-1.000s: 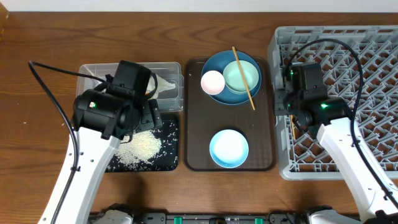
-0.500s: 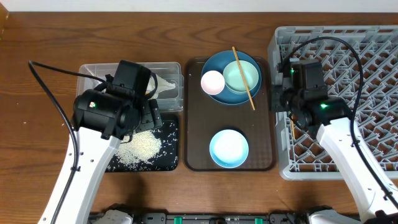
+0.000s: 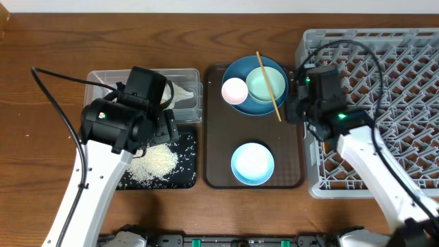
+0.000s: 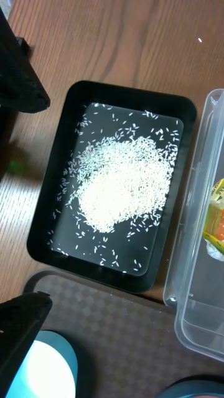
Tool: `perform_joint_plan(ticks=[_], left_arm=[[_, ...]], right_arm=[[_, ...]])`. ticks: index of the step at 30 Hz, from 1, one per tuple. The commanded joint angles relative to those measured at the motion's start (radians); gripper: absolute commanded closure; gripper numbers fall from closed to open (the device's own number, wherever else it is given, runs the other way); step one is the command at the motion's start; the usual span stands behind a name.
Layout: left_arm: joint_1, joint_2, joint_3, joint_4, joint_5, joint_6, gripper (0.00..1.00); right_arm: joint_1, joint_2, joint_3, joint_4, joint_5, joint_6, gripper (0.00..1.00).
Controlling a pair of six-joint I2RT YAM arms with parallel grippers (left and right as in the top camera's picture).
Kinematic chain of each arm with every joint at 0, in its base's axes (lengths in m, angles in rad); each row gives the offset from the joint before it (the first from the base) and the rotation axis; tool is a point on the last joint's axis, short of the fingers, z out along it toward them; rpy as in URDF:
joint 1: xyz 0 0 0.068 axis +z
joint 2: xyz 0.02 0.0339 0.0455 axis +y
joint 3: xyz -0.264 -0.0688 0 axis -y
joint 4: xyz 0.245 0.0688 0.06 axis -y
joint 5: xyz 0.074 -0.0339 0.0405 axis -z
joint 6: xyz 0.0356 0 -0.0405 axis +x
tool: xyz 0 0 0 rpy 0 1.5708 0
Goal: Sort waste into correct bins and load items into the dishwasher rack
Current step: 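Move the right gripper back to the second chopstick in the bowl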
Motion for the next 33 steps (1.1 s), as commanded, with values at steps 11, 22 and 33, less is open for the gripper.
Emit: perform_joint_plan(ticks=[11,22,33], left_arm=[[0.005,0.004,-0.002,-0.003,-0.016,0.005,0.05],[0.005,0.004,-0.002,-0.003,-0.016,0.005,0.05],[0.005,0.004,-0.002,-0.003,-0.016,0.005,0.05]], right_arm=[[0.031,0.219,-0.011,0.080,0.000,-0.009,0.59],[0.062,0.232,-0.011,0.082,0.000,-0.008,0.60],[0.073,0.245,-0.011,0.044,0.105,-0.008,0.60]])
